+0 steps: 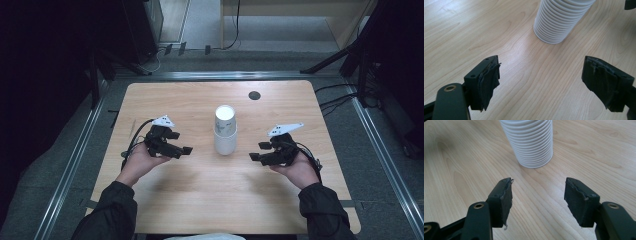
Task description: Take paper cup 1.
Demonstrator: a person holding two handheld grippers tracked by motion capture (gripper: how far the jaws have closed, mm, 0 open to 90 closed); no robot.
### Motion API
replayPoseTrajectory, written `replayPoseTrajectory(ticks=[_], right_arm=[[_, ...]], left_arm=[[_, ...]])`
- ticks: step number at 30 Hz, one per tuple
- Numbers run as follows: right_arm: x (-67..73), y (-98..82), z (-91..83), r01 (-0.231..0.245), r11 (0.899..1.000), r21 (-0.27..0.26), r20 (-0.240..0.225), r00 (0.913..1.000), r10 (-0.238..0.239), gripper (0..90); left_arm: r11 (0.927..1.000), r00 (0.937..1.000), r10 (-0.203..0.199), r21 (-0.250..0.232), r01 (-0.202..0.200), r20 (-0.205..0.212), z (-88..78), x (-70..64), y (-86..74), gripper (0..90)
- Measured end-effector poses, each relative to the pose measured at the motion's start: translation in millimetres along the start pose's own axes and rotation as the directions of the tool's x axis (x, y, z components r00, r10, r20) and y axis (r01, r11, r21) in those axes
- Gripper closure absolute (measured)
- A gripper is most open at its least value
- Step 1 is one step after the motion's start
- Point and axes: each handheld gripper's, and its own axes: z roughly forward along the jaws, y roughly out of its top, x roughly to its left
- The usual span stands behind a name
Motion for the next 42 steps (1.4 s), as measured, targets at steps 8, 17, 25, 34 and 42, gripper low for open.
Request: replayPoseTrajectory(ticks=[8, 17, 25, 34, 42], right_arm=[[0.3, 1.5, 3.2, 0.036, 0.999, 0.03, -0.03, 0.999, -0.035, 39.2], [-0.3, 11.2, -6.1, 0.104, 0.993, 0.05, -0.041, 0.9939, -0.102, 37.5], [-6.6, 39.3, -14.4, 0.148, 0.988, 0.053, -0.065, 0.9873, -0.145, 34.3], [-12.9, 71.3, -12.7, 0.19, 0.978, 0.081, -0.098, 0.9783, -0.182, 32.6], [-10.4, 96.2, -6.6, 0.257, 0.963, 0.076, -0.134, 0.9601, -0.245, 31.4]], left_arm=[[0.9999, 0.9999, 0.001, 0.017, 0.0, -0.014, -1.0, 0.2, -1.1, 15.0], [0.9997, 1.0, 0.005, 0.024, -0.005, -0.003, -4.0, -3.6, -4.6, 15.0], [0.9994, 0.9996, 0.026, 0.021, -0.026, 0.009, -4.8, -7.1, -4.6, 15.0], [0.9997, 0.9997, 0.02, 0.013, -0.02, 0.012, -5.9, -4.6, -4.7, 15.0], [0.9997, 0.9996, 0.024, 0.006, -0.024, 0.016, -7.4, -3.7, -4.8, 15.0]])
